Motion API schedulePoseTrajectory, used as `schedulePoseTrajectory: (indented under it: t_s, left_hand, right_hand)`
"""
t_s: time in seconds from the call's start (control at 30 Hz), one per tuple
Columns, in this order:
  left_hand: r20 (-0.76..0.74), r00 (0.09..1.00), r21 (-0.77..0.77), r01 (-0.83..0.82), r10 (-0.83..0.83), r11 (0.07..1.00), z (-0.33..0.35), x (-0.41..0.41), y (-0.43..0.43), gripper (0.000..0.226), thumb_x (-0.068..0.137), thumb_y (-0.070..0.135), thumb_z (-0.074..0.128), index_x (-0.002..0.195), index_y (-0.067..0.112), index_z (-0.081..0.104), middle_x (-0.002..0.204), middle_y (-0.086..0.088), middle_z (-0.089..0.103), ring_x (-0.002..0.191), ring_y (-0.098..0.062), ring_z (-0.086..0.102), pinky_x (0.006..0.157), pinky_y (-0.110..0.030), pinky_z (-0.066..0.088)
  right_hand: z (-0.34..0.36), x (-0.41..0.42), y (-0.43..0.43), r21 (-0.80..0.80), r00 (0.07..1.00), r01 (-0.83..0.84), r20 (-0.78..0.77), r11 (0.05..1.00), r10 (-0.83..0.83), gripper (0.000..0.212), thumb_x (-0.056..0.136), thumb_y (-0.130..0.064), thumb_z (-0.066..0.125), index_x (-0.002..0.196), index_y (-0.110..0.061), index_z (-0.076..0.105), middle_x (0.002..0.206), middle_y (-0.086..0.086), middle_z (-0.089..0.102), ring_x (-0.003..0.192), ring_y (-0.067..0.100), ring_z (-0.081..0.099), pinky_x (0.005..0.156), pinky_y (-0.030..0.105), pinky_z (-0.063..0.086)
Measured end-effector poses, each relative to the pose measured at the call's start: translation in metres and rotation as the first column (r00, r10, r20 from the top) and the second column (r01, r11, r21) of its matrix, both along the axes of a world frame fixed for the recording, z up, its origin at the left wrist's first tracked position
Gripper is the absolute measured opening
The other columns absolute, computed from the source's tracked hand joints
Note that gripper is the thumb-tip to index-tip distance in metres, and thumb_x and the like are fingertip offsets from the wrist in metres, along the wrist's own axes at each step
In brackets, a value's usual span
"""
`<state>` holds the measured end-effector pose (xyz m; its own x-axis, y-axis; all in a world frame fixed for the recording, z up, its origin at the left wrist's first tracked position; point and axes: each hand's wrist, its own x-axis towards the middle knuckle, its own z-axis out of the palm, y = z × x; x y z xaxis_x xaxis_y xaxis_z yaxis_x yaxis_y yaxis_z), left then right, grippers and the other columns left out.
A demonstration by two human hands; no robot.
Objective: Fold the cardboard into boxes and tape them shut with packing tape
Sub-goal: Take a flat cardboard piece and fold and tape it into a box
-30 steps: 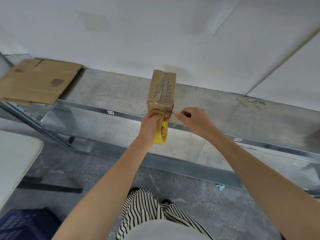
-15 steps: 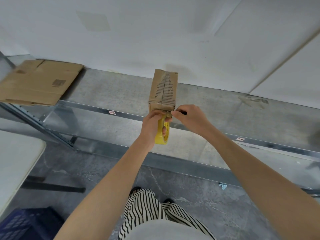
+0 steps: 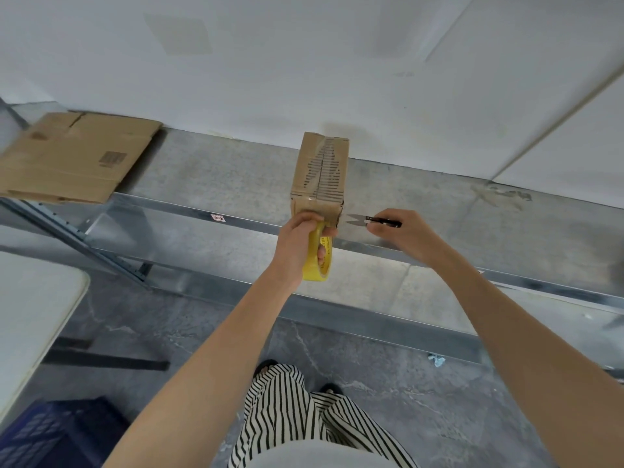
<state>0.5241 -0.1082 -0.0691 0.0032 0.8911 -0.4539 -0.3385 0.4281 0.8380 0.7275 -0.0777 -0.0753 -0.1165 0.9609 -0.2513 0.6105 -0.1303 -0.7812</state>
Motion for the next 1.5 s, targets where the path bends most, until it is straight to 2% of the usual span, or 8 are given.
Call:
schedulePoseTrajectory:
  t_s: [0.17,0.3,0.43,0.53,0.67,1.13,1.33,1.5]
  left_hand:
    - [-0.010,1.000,-0.008,-0.003,0.003,1.000,-0.002,0.000,0.001,0.018,0.094,0.004,0.042,0.083,0.014,0.054,0.076,-0.015,0.071,0.036,-0.018,0.042,0.040,-0.021,0.039]
    - [-0.010,1.000,-0.004,0.001,-0.001,1.000,-0.001,-0.001,0.000,0.019,0.094,0.005,0.043,0.082,0.014,0.055,0.077,-0.015,0.071,0.036,-0.018,0.042,0.040,-0.021,0.039]
    - [-0.014,1.000,-0.015,-0.002,0.001,1.000,0.000,-0.001,0.001,0.019,0.093,0.004,0.043,0.082,0.013,0.055,0.074,-0.014,0.071,0.036,-0.019,0.041,0.040,-0.021,0.039]
    - [-0.028,1.000,-0.023,-0.005,0.005,1.000,-0.001,0.000,0.002,0.019,0.092,0.002,0.042,0.082,0.012,0.055,0.075,-0.017,0.067,0.035,-0.019,0.041,0.040,-0.021,0.039]
    - [-0.086,0.996,-0.029,0.026,-0.029,0.999,-0.001,-0.002,0.005,0.020,0.091,0.003,0.040,0.086,0.011,0.059,0.071,-0.015,0.063,0.035,-0.019,0.041,0.040,-0.021,0.037]
    - [-0.246,0.957,-0.005,0.159,-0.155,0.987,0.001,-0.040,-0.015,0.016,0.093,0.007,0.043,0.089,0.016,0.057,0.084,-0.010,0.071,0.039,-0.019,0.046,0.048,-0.027,0.039]
    - [-0.303,0.930,0.135,0.259,-0.209,0.956,0.017,-0.045,-0.021,0.016,0.088,0.003,0.047,0.095,0.015,0.056,0.071,-0.001,0.067,0.042,-0.020,0.046,0.050,-0.027,0.038]
    - [-0.318,0.928,0.163,0.256,-0.195,0.953,0.033,-0.044,-0.026,0.016,0.089,0.002,0.048,0.096,0.013,0.057,0.057,0.002,0.060,0.042,-0.020,0.049,0.051,-0.028,0.039]
  right_hand:
    - [-0.026,0.006,0.008,0.112,0.963,0.149,0.208,0.982,-0.170,0.024,0.089,-0.041,0.059,0.099,-0.022,0.069,0.091,0.005,0.066,0.092,0.025,0.059,0.079,0.037,0.045]
    - [-0.030,-0.008,0.008,0.198,0.841,0.084,0.512,0.977,-0.176,0.041,0.091,-0.047,0.053,0.129,-0.028,0.053,0.129,0.005,0.045,0.122,0.027,0.036,0.098,0.042,0.029]
    - [0.000,-0.037,0.015,0.423,0.931,0.133,0.256,0.897,-0.259,0.053,0.093,-0.043,0.048,0.140,-0.019,0.042,0.146,0.004,0.038,0.135,0.027,0.030,0.108,0.044,0.026]
    - [0.022,-0.071,0.016,0.608,0.958,-0.145,0.284,0.781,-0.042,0.058,0.091,-0.049,0.041,0.138,-0.015,0.046,0.144,0.009,0.043,0.135,0.029,0.034,0.111,0.047,0.026]
    - [0.015,-0.079,0.023,0.366,0.785,-0.454,0.595,0.812,0.172,0.055,0.097,-0.050,0.035,0.148,-0.029,0.027,0.158,-0.002,0.017,0.147,0.023,0.004,0.116,0.052,0.009]
    - [0.033,-0.076,0.025,0.226,0.615,-0.566,0.757,0.793,0.223,0.086,0.082,-0.038,0.062,0.151,-0.027,0.011,0.160,-0.001,0.006,0.147,0.023,-0.003,0.113,0.061,-0.001]
    - [0.053,-0.101,-0.005,0.647,0.833,-0.489,0.545,0.584,0.093,0.047,0.077,-0.026,0.039,0.116,-0.013,0.061,0.117,0.003,0.063,0.112,0.027,0.053,0.096,0.041,0.026]
    - [0.047,-0.111,-0.013,0.570,0.823,-0.532,0.523,0.626,0.223,0.013,0.089,-0.020,0.056,0.088,-0.012,0.067,0.090,0.003,0.068,0.092,0.028,0.059,0.081,0.039,0.037]
